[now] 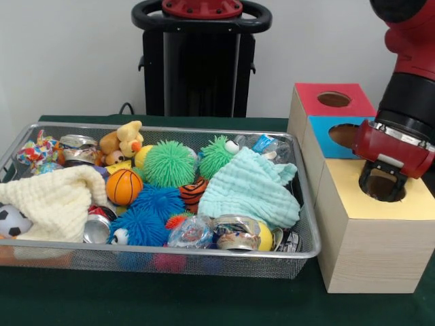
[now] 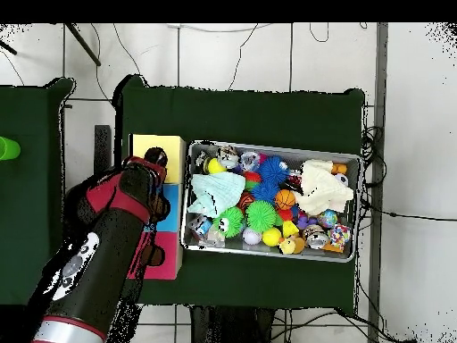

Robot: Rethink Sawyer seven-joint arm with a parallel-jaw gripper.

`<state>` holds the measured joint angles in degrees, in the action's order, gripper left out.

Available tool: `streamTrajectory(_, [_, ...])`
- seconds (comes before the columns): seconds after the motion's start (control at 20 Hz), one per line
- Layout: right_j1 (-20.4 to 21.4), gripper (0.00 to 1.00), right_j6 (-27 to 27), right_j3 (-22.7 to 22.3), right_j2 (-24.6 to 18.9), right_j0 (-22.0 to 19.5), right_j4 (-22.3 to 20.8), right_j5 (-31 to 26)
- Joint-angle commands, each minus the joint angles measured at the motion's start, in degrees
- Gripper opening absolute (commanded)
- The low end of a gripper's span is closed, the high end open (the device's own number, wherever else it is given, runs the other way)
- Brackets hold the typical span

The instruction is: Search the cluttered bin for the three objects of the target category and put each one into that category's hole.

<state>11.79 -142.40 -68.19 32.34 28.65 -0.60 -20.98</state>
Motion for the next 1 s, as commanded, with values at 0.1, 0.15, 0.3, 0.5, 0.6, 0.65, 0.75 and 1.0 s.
streamTrajectory(0.1, [5.80, 1.00, -0.12, -0.66, -5.92, -5.56, 2.75, -16.70])
streamTrajectory(0.15, [7.07, 1.00, 1.32, 1.46, -6.07, -6.38, 3.23, -20.35])
streamTrajectory(0.3, [8.56, 1.00, 3.15, 5.34, -6.59, -8.22, 4.04, -26.13])
streamTrajectory(0.5, [9.67, 1.00, 3.94, 6.58, -7.31, -9.58, 4.20, -29.13])
streamTrajectory(0.6, [10.10, 1.00, 4.40, 6.31, -7.44, -9.74, 3.41, -28.66])
streamTrajectory(0.65, [10.31, 1.00, 4.83, 6.34, -7.63, -9.91, 3.05, -28.80])
streamTrajectory(0.75, [10.39, 1.00, 5.09, 6.31, -7.92, -10.03, 2.53, -28.64])
streamTrajectory(1.0, [10.23, 0.00, 3.67, 6.38, -7.77, -9.93, 2.01, -28.13])
